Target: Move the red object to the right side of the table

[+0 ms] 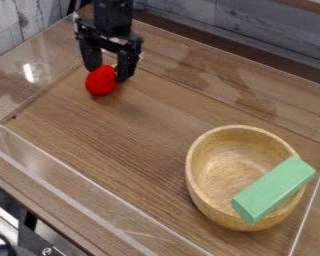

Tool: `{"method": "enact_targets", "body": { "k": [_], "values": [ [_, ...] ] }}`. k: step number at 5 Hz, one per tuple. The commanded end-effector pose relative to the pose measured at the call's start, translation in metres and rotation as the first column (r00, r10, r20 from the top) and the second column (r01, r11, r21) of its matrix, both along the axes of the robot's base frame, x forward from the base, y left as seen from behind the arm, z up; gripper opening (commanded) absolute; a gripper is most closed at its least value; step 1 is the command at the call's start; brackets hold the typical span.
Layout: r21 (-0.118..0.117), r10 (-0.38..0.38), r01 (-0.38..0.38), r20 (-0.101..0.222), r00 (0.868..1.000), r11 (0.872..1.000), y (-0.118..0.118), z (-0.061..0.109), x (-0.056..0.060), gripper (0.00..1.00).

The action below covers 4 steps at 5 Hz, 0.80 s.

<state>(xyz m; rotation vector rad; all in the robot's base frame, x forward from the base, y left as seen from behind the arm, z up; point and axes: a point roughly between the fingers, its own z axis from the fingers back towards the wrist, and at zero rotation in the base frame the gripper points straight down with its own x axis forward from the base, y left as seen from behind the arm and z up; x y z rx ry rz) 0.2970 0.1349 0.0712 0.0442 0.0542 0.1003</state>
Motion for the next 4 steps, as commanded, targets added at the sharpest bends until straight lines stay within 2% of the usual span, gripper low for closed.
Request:
{"method": "enact_targets", "body": {
  "k": [1,4],
  "values": [
    [0.044,0.023,-0.026,0.074,0.997,0.999,0.016,0.01,0.016,1.0],
    [0.072,0.063,-0.069,0.085,0.994,0.995,0.034,-0.011,0.032,1.0]
  ]
}}
